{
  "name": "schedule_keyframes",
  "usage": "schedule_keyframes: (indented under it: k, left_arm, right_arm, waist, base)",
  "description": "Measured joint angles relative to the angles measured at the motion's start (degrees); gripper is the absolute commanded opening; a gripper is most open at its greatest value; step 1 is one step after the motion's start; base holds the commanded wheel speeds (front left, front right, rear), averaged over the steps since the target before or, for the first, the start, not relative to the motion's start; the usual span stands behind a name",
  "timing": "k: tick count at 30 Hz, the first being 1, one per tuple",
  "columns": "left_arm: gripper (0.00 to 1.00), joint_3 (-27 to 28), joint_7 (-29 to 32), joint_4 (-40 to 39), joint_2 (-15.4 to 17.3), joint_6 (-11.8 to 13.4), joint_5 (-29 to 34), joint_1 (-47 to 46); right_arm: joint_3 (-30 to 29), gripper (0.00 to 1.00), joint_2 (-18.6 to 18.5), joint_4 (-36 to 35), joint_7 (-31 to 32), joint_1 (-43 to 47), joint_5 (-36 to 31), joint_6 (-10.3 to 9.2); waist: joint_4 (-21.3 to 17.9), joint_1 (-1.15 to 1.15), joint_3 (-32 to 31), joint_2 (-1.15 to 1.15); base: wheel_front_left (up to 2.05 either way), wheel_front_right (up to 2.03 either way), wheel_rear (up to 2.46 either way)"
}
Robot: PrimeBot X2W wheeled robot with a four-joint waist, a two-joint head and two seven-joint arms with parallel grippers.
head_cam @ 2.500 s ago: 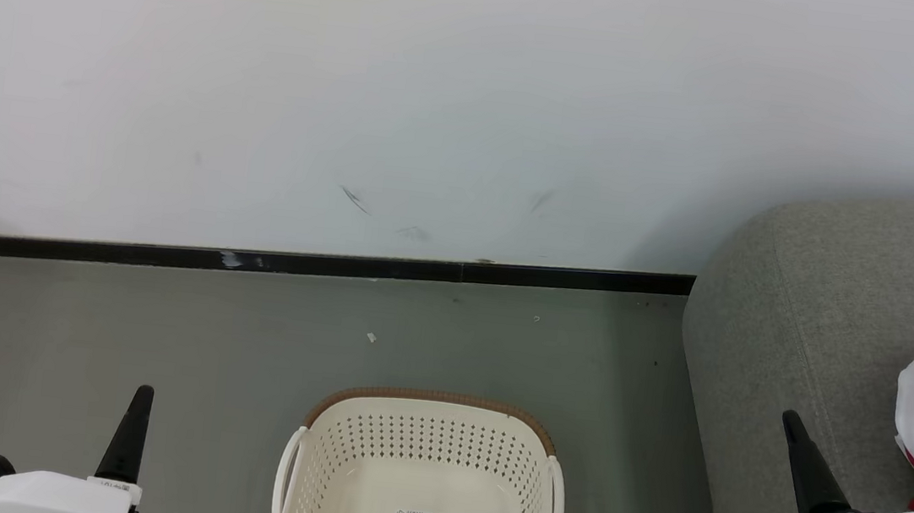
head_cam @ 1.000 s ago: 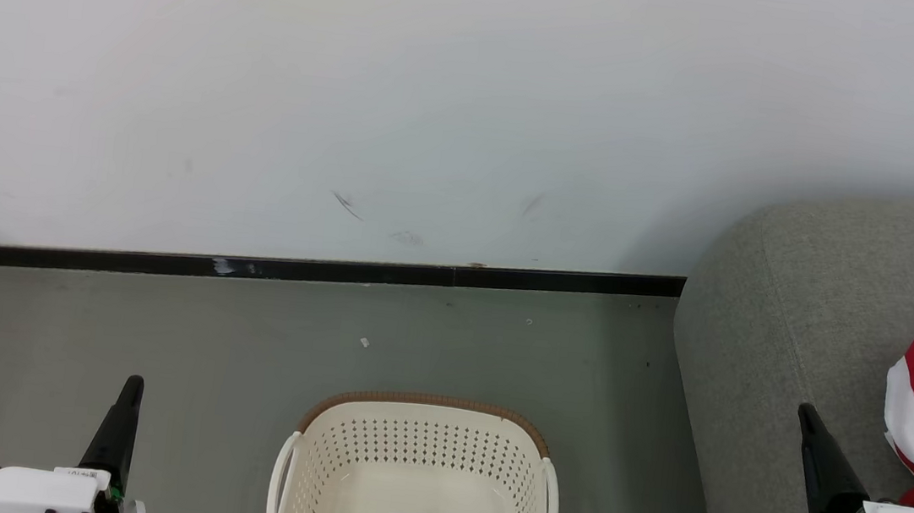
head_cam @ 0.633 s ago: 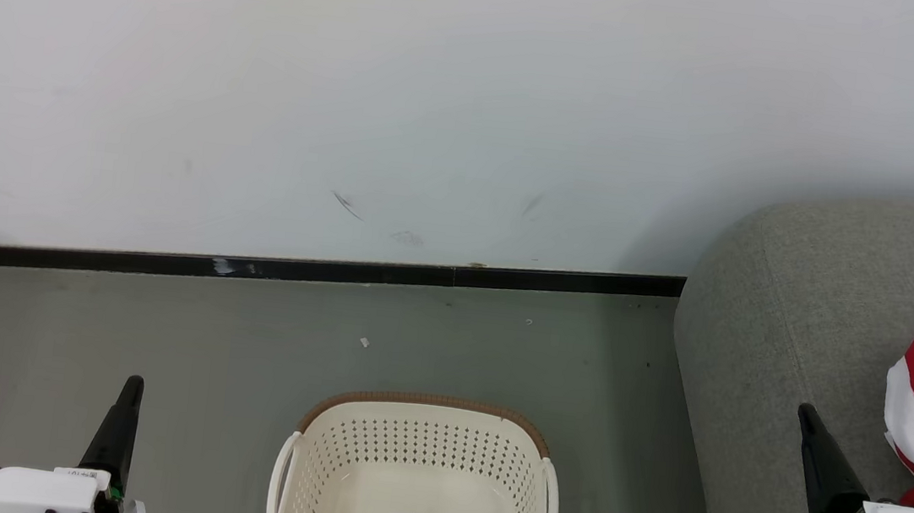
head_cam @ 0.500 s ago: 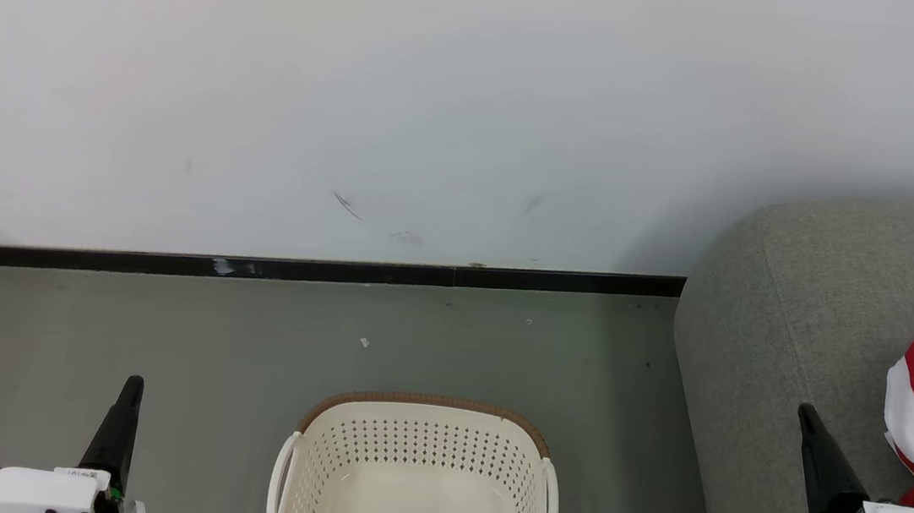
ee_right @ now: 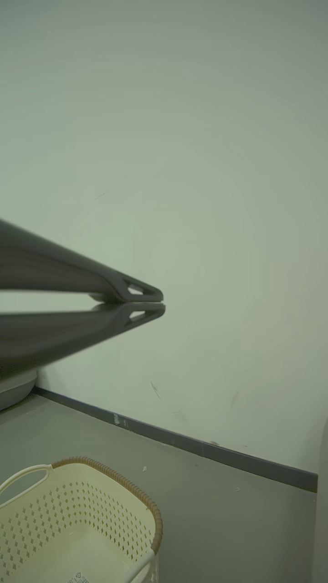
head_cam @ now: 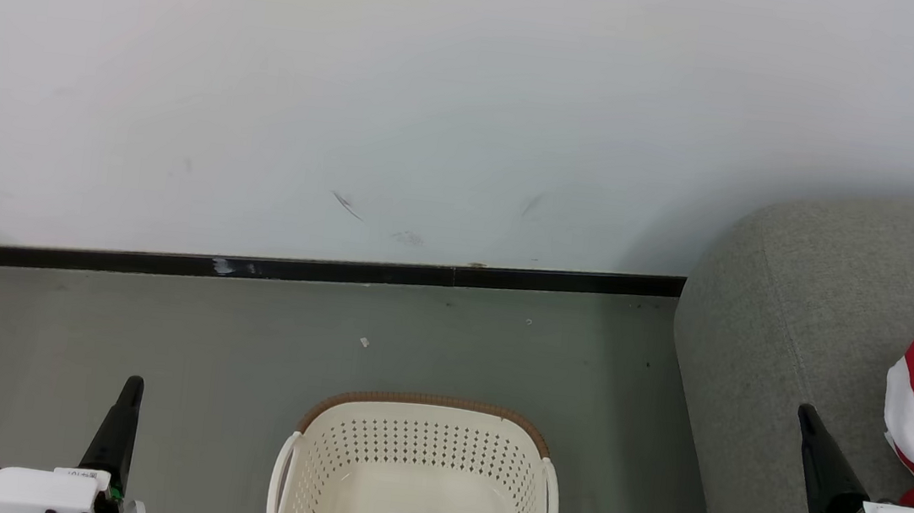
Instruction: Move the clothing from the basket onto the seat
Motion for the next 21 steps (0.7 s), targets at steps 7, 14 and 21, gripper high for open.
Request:
schedule_keyframes:
  k: [7, 14, 21]
  left_arm:
    - [0.00, 0.0, 0.0, 0.0, 0.0, 0.0, 0.0, 0.0]
    - [0.00, 0.0, 0.0, 0.1, 0.0, -0.3, 0.0, 0.0]
    - [0.00, 0.0, 0.0, 0.1, 0.0, -0.3, 0.0, 0.0]
  right_arm:
    - [0.0, 0.00, 0.0, 0.0, 0.0, 0.0, 0.0, 0.00]
    - [0.0, 0.00, 0.0, 0.0, 0.0, 0.0, 0.0, 0.00]
    - [0.0, 0.00, 0.0, 0.0, 0.0, 0.0, 0.0, 0.00]
  waist:
    - [0.0, 0.00, 0.0, 0.00]
    - [0.0, 0.00, 0.0, 0.00]
    - [0.0, 0.00, 0.0, 0.00]
  base:
    - [0.00, 0.00, 0.00]
    - [0.00, 0.00, 0.00]
    - [0.00, 0.00, 0.00]
